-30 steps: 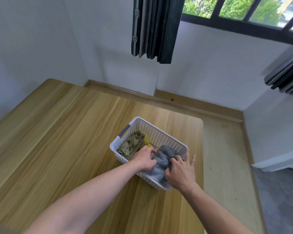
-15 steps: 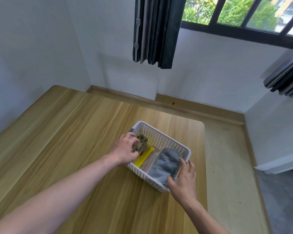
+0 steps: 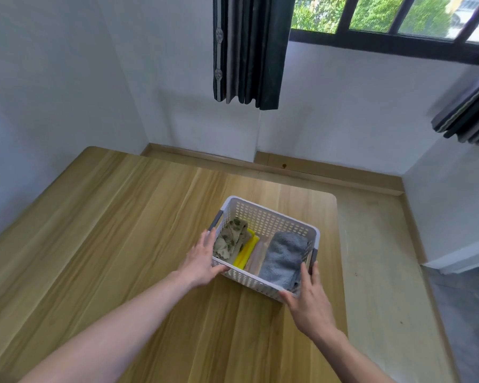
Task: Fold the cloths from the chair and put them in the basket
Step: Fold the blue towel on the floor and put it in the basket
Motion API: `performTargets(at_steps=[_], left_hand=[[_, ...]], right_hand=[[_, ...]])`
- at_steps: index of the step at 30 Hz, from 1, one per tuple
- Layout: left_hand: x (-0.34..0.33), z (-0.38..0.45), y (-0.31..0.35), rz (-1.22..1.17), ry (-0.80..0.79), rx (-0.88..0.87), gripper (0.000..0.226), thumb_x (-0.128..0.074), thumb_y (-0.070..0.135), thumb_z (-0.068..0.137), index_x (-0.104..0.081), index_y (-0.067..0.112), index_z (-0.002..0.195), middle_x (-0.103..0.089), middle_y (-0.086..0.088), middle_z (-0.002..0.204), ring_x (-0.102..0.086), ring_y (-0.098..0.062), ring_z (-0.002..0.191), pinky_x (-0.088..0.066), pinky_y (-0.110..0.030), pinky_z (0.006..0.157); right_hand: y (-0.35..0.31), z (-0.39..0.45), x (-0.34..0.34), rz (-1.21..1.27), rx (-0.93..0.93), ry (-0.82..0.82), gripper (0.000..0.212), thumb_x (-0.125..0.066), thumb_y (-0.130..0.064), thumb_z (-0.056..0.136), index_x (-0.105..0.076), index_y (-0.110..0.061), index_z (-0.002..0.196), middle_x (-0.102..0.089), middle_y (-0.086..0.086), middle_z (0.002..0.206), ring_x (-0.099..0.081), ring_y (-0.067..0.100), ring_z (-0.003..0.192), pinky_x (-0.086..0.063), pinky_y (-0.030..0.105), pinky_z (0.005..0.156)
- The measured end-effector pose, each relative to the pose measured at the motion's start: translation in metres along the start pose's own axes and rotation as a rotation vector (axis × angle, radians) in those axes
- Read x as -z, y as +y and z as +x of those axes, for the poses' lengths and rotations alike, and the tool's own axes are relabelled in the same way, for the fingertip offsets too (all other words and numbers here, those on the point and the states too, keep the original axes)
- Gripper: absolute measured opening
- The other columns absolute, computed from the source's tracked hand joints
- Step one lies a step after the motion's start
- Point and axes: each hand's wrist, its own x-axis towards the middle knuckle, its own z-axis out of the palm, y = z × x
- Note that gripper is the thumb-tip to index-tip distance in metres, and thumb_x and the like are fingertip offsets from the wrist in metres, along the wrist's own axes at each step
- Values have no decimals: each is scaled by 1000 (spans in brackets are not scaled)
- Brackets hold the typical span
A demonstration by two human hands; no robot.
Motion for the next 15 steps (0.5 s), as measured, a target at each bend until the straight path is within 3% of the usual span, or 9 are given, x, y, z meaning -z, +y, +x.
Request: performTargets(at_steps=[3,10,15], left_hand=[[-1,11,21,-52,-3,-6,120,-66,64,86,17,18,161,9,-5,171,-12,-25,157,-21,-42,125],[11,53,69,-46,-21,65,111,-62,62,90,5,11,162,1,-6,172,-23,-30,154,-29,-42,122],[23,74,96,38,-42,138,112,-61,64,90,4,8,162,-5,-8,171,-34,-32,149,-38,-44,113]], right_hand=[[11,21,16,1,-20,12,96,-59,-51,97,2,-22,164,10,3,171,-21,25,156,-36,41,118],[21,73,44,-37,-85,-45,98,-64,-41,97,4,-14,163,8,11,171,-9,26,158,-23,41,123],[24,109,64,-103,-81,-67,100,-67,-42,94,1,-16,163,1,11,171,-21,28,155,-33,46,119]])
